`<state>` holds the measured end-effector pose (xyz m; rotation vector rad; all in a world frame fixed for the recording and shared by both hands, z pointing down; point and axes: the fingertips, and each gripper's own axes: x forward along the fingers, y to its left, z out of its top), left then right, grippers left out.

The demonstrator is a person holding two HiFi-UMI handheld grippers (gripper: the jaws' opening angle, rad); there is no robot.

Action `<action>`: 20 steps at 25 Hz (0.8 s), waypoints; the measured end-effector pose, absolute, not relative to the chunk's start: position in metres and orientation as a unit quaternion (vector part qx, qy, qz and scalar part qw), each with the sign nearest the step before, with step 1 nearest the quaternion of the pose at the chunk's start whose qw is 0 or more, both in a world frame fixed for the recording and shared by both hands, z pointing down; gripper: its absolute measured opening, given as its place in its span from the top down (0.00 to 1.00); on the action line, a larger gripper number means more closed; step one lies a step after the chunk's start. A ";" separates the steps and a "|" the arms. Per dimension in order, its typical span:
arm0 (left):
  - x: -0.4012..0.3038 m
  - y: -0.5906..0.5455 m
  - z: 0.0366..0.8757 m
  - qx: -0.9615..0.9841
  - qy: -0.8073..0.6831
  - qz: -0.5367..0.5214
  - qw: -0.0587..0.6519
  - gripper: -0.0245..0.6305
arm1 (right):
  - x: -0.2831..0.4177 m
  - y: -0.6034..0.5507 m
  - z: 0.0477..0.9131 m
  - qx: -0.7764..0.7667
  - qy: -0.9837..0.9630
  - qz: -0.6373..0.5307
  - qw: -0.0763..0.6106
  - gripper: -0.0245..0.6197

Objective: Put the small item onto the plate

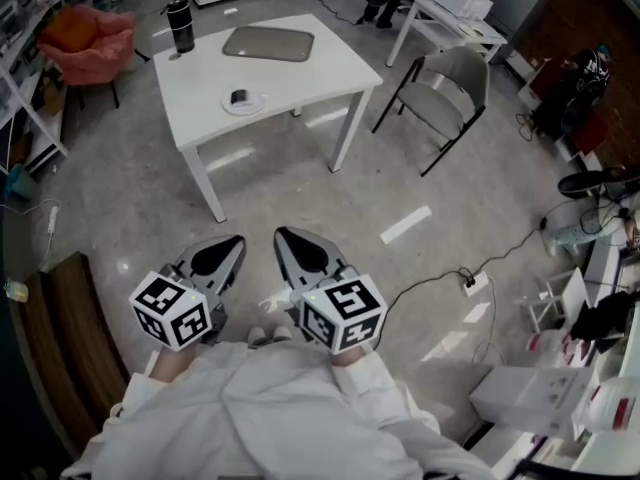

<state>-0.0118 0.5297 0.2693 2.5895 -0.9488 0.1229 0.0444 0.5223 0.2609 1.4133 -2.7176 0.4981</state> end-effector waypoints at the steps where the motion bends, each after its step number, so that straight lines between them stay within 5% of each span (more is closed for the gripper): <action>1: -0.009 0.528 0.268 0.921 -0.338 0.043 0.189 0.95 | 0.044 0.520 0.259 0.451 -0.877 0.167 0.012 0.94; 20: 0.001 0.530 0.309 0.891 -0.389 0.045 0.232 0.95 | 0.074 0.520 0.291 0.435 -0.883 0.167 0.057 0.94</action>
